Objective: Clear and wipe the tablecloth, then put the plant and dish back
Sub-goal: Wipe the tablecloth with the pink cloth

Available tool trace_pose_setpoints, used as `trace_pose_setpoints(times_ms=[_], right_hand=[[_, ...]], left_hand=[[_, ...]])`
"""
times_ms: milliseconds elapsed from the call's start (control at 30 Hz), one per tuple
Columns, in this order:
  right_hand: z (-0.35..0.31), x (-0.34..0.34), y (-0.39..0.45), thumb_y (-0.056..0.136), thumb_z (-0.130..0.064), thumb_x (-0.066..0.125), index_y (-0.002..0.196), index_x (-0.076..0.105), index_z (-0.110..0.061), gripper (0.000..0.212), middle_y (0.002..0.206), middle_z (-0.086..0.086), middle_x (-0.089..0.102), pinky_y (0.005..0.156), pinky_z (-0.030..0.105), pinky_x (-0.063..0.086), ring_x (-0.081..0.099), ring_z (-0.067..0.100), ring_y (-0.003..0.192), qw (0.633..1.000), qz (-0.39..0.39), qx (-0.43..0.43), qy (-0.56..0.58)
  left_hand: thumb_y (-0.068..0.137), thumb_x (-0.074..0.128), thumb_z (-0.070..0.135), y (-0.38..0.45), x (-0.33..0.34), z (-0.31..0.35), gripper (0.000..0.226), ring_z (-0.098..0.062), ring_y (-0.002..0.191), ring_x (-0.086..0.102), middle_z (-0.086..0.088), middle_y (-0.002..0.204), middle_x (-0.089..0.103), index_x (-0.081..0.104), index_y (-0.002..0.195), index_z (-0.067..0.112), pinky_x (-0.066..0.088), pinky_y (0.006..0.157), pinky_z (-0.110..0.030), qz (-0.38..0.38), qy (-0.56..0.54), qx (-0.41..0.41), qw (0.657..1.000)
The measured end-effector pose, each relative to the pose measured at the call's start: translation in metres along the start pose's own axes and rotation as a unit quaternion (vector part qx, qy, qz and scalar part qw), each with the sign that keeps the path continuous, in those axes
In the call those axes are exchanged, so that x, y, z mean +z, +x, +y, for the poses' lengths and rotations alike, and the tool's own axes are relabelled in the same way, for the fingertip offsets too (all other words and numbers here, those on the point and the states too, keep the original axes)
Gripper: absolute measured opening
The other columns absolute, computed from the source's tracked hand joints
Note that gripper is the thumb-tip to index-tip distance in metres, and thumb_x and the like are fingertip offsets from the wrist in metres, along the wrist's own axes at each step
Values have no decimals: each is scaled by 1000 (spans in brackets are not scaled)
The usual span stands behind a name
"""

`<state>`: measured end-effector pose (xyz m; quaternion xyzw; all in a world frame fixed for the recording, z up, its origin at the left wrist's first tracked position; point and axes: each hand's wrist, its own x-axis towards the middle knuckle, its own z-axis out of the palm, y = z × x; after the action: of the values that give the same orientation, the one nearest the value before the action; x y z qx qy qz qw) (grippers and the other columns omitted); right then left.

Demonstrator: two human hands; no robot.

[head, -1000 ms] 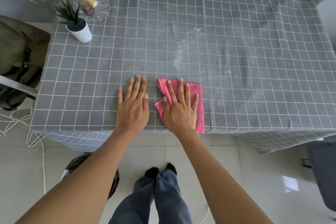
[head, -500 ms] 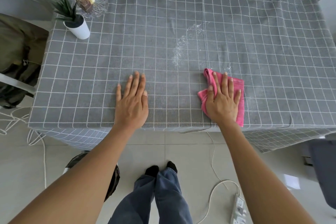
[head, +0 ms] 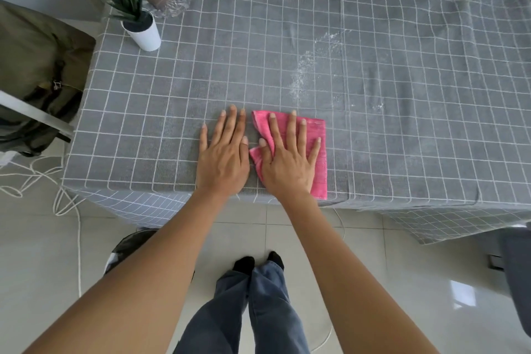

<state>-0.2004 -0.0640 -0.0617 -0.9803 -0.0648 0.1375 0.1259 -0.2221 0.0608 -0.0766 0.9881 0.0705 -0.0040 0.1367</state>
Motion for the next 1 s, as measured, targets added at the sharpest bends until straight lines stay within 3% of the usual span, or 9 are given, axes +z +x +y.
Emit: trace_pose_setpoints(times_ms=[100,233,333,467,533,633,767,867,1000], right_hand=[[16,-7,6,97,-53,2,147,-17,-41,55,158,-2,-22,115,51,-16,-21,22,145,1000,-9,0,-13],[63,-30,18,81,-68,-11,145,-23,-38,72,157,2,-25,111,53,-18,-23,27,144,996,-21,79,-26],[94,-40,23,94,-60,2,149,-15,-39,61,159,2,-20,115,55,-13,-20,24,145,991,-6,135,7],[92,-33,19,100,-51,9,151,-8,-38,55,161,1,-14,116,52,-13,-17,21,147,988,48,145,15],[79,-30,16,99,-52,6,150,-11,-37,56,160,2,-16,116,53,-11,-18,22,146,991,39,127,1],[42,-13,4,97,-53,1,148,-17,-37,57,158,1,-21,116,54,-10,-21,23,145,999,21,31,-31],[20,1,-7,99,-49,8,151,-5,-40,54,160,-3,-12,116,49,-12,-13,18,147,997,20,-72,-29],[32,-3,-7,100,-47,10,151,2,-41,52,161,-6,-5,118,46,-8,-7,14,148,995,35,-94,-26],[66,-15,0,100,-49,5,148,-13,-42,52,159,-8,-15,118,46,-9,-14,15,147,997,17,-64,-40]], left_hand=[[99,9,32,0,0,-1,55,-11,147,-2,4,160,1,6,153,20,-2,119,-46,-6,-7,-2,1000],[99,5,33,0,1,-2,54,-10,146,-7,5,160,-3,-1,152,22,-4,119,-45,-9,-10,-2,1000],[98,3,33,0,1,-3,54,-9,145,-10,5,160,-5,-4,151,23,-4,119,-46,-9,-11,-2,1000],[100,5,33,0,2,-2,54,-10,146,-10,5,160,-6,-4,152,23,-4,119,-46,-9,-10,-5,1000],[100,6,32,0,2,-1,54,-10,146,-9,5,160,-5,-2,152,23,-5,119,-45,-5,-11,-4,1000],[99,7,32,0,2,-1,55,-11,147,-5,5,160,-2,1,153,22,-3,119,-46,-3,-10,-5,1000],[99,10,30,1,2,0,55,-12,148,1,4,160,4,9,153,20,0,119,-46,4,-3,-3,1000],[99,10,30,0,2,-1,55,-11,147,-1,4,160,4,8,153,21,-2,118,-44,1,-5,-2,1000],[99,8,31,0,1,-1,55,-10,147,-3,6,160,1,4,153,22,-6,118,-42,-4,-5,-2,1000]])
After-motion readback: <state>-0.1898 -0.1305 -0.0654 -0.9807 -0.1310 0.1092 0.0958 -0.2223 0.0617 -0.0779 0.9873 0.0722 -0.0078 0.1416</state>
